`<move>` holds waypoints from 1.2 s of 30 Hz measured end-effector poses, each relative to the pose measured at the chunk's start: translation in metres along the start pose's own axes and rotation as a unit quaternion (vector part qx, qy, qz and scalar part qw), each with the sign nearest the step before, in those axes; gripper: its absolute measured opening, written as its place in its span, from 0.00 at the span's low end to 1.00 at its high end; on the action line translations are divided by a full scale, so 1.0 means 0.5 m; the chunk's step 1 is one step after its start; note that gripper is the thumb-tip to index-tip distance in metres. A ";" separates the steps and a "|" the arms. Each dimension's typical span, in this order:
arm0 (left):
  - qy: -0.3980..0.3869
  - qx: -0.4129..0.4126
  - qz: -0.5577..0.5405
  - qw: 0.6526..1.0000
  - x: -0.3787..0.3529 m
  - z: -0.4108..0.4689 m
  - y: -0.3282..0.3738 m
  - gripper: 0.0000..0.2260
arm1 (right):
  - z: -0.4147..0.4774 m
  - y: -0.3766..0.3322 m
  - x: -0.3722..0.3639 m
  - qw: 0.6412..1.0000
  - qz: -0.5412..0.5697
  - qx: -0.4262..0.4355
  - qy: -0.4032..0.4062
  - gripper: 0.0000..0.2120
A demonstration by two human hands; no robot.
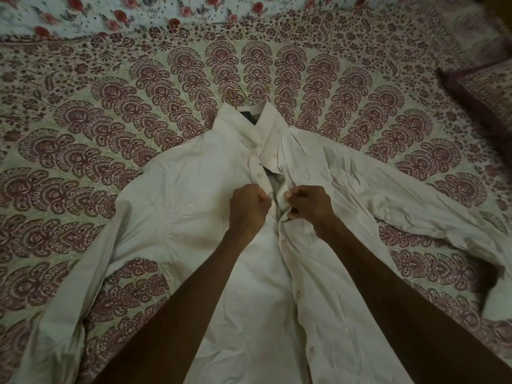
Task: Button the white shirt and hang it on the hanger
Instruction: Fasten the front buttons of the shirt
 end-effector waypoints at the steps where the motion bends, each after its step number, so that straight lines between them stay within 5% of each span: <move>1: 0.008 0.008 -0.048 0.999 0.005 -0.003 -0.005 0.06 | 0.002 0.006 -0.001 1.000 0.027 -0.010 -0.005 0.04; 7: -0.021 0.056 -0.173 0.983 -0.007 -0.004 -0.031 0.01 | -0.001 -0.005 -0.030 0.993 0.099 -0.014 -0.055 0.07; 14: 0.022 0.010 -0.086 0.996 0.000 -0.012 -0.007 0.02 | -0.017 -0.081 -0.007 0.979 -0.148 0.086 0.107 0.09; 20: 0.017 0.020 -0.107 0.994 -0.010 -0.006 -0.017 0.04 | -0.039 -0.104 -0.040 0.951 -0.257 0.132 0.112 0.09; 29: -0.083 0.112 -0.335 0.932 -0.039 -0.010 -0.062 0.05 | -0.025 -0.077 -0.031 0.965 -0.198 0.116 0.128 0.08; 36: -0.058 0.072 -0.341 0.935 -0.036 -0.008 -0.067 0.07 | -0.020 -0.052 -0.033 0.993 -0.074 0.062 0.062 0.07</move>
Point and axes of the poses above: each hand's wrist, its own z-axis towards the middle knuckle, its own x-axis out of the back of the hand, y = z × x, the point moved 10 cm from there along z, towards the middle knuckle, and after that the axes turned 9 degrees about -y, right-handed, at the moved point
